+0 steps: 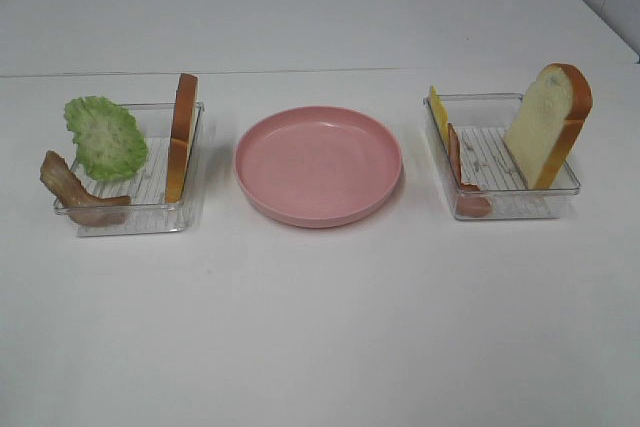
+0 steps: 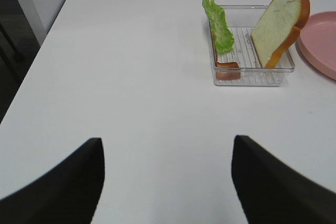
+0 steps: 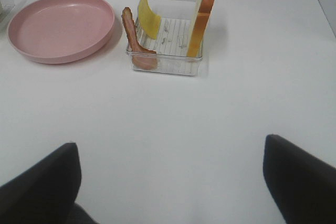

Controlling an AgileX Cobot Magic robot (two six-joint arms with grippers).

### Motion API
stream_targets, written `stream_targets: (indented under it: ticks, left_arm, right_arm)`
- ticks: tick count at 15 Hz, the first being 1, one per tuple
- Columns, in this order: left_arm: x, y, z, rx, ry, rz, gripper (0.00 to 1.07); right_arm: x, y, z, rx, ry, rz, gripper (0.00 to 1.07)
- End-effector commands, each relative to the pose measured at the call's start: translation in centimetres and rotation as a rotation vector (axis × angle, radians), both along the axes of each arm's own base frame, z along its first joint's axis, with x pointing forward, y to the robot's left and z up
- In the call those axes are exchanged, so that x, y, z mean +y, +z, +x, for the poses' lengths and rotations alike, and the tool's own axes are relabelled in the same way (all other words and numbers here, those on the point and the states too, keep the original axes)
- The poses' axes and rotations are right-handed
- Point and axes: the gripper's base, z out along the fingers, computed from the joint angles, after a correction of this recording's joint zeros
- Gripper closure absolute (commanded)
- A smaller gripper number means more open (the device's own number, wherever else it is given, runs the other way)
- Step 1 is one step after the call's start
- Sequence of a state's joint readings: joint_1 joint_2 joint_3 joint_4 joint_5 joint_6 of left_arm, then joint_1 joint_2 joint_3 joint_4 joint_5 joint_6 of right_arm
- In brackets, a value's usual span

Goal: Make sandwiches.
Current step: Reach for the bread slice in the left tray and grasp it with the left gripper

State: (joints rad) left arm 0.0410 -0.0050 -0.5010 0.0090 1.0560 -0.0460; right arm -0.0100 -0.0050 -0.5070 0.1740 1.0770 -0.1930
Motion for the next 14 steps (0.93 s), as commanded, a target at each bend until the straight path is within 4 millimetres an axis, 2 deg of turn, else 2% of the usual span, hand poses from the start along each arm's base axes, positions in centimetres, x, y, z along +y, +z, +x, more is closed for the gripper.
stream_targets:
  ticks: [1,14]
  left_arm:
    - [0.0,0.02,-0.24,-0.029,0.002,0.006,0.4]
    - [0.0,0.02,-0.24,-0.029,0.002,0.006,0.4]
  right_arm:
    - [0.0,0.01,-0.2,-0.027,-0.002,-0.012,0.19]
    - [0.0,0.01,-0.2,-0.027,-0.002,-0.012,0.19]
